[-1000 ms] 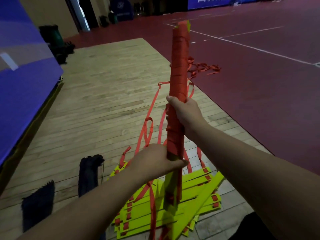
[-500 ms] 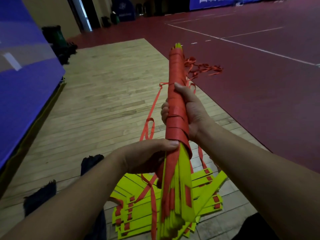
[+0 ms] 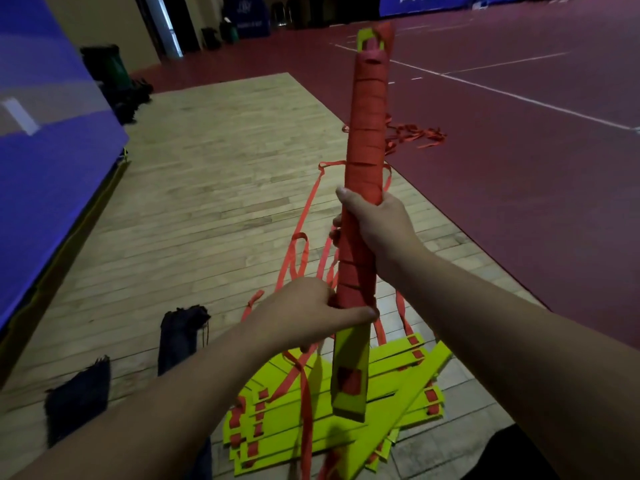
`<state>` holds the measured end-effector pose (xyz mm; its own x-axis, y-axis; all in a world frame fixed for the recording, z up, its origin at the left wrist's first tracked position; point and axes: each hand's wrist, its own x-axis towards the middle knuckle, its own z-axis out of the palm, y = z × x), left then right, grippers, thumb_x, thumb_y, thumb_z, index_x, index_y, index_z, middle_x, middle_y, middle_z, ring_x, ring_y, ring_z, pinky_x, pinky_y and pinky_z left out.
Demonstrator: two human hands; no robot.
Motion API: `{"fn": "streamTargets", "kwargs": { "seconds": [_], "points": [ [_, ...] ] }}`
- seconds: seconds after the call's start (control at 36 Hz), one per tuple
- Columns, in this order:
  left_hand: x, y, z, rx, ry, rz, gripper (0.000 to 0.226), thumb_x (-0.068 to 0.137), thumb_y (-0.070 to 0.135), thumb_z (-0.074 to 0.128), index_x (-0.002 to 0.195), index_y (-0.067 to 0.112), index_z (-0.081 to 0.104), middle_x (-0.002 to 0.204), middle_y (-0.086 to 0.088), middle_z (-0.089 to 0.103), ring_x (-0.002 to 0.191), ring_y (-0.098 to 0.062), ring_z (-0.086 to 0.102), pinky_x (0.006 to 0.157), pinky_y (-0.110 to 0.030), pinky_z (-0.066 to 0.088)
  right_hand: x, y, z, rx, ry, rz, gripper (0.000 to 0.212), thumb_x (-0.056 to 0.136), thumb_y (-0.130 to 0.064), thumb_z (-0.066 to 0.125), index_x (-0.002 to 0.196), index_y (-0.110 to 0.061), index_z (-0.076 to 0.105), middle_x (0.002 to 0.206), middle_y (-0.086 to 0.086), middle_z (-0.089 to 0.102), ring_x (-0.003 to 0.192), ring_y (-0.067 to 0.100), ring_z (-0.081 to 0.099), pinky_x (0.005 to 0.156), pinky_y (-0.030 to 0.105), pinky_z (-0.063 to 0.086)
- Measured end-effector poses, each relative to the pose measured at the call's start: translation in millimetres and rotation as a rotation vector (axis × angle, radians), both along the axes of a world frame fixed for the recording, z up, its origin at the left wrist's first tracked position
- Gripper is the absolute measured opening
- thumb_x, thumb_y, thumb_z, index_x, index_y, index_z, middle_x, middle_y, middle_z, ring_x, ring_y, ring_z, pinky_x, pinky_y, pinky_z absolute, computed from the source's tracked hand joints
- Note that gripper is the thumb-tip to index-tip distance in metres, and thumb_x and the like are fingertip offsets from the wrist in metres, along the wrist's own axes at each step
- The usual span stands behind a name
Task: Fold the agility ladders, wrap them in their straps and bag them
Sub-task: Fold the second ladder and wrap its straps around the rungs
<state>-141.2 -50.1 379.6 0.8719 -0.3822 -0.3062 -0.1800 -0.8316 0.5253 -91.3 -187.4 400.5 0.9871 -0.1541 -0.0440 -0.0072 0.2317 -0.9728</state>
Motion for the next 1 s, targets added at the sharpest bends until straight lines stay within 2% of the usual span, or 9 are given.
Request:
{"fn": "streamTargets", "kwargs": {
  "seconds": [0.14,0.25,0.33,0.44,0.56,0.69,0.83,0.92,1.0],
  "points": [
    [6,8,5,-0.304,0.056,0.077,0.076,0.061,0.076,0.061,0.08,0.002,0.064,0.05,-0.001,0.05,0.042,-0.018,0.05,0.048,-0.025,0.039,2,-2,12,0.118,0.096,0.082,0.036,0.099,-0.035,0.058,0.116,-0.003,0.06,0.091,0.019,0.066,0.078,0.029,0.068,0.078,0.043,0.06],
    [11,12,9,-0.543,0.166,0.108,0.067,0.07,0.072,0.072,0.096,0.01,0.073,0.074,-0.017,0.057,0.062,-0.022,0.051,0.058,-0.03,0.038,0,-7,24,0.319,0.097,0.17,0.05,0.103,-0.043,0.048,0.131,-0.002,0.054,0.084,0.018,0.064,0.073,0.029,0.068,0.075,0.041,0.061],
    [10,10,12,-0.575,0.183,0.093,0.062,0.069,0.074,0.07,0.091,0.016,0.074,0.08,-0.015,0.063,0.067,-0.024,0.053,0.06,-0.029,0.041,-1,-11,26,0.296,0.077,0.164,0.048,0.104,-0.041,0.049,0.133,-0.003,0.052,0.083,0.016,0.066,0.069,0.027,0.067,0.068,0.038,0.06],
    [4,5,14,-0.473,0.27,0.028,0.06,0.07,0.076,0.068,0.087,0.018,0.066,0.057,-0.003,0.057,0.054,-0.026,0.06,0.062,-0.036,0.052,0,-9,20,0.125,0.019,0.008,0.034,0.099,-0.034,0.062,0.113,-0.007,0.048,0.09,0.018,0.061,0.075,0.032,0.063,0.066,0.044,0.058],
    [-1,-1,13,-0.356,0.15,-0.013,0.049,0.074,0.068,0.07,0.076,0.02,0.062,0.051,0.005,0.057,0.052,-0.021,0.062,0.056,-0.032,0.052,-2,-1,14,-0.047,-0.017,-0.017,0.036,0.094,-0.037,0.069,0.105,-0.015,0.044,0.101,0.019,0.059,0.077,0.031,0.062,0.071,0.052,0.06],
    [-6,6,20,-0.709,0.336,-0.046,0.021,0.064,0.048,0.077,0.068,0.029,0.073,0.061,0.006,0.062,0.051,-0.01,0.055,0.052,-0.021,0.044,-4,-5,24,0.279,0.009,0.11,0.046,0.089,-0.044,0.068,0.117,-0.01,0.054,0.092,0.011,0.059,0.07,0.022,0.061,0.062,0.035,0.057],
    [-10,16,21,-0.953,0.669,-0.214,0.071,0.044,0.052,0.095,0.096,0.011,0.072,0.088,-0.005,0.073,0.079,-0.017,0.071,0.072,-0.026,0.057,-15,-4,25,0.679,0.084,0.443,0.046,0.085,-0.045,0.064,0.108,-0.006,0.058,0.081,0.012,0.06,0.069,0.023,0.061,0.065,0.033,0.058],
    [-12,16,17,-0.878,0.704,-0.177,0.073,0.037,0.055,0.096,0.093,0.013,0.074,0.09,-0.008,0.071,0.083,-0.024,0.067,0.075,-0.034,0.055,-16,3,21,0.728,0.134,0.458,0.027,0.089,-0.027,0.063,0.101,-0.004,0.055,0.078,0.015,0.061,0.064,0.024,0.066,0.058,0.032,0.059],
    [-7,19,20,-0.766,0.748,-0.164,0.072,0.038,0.055,0.096,0.093,0.013,0.076,0.094,-0.004,0.076,0.085,-0.016,0.073,0.075,-0.028,0.059,-12,-2,20,0.594,0.198,0.479,0.018,0.096,-0.021,0.058,0.089,-0.006,0.051,0.07,0.012,0.056,0.052,0.019,0.059,0.048,0.026,0.054]
  ]
}}
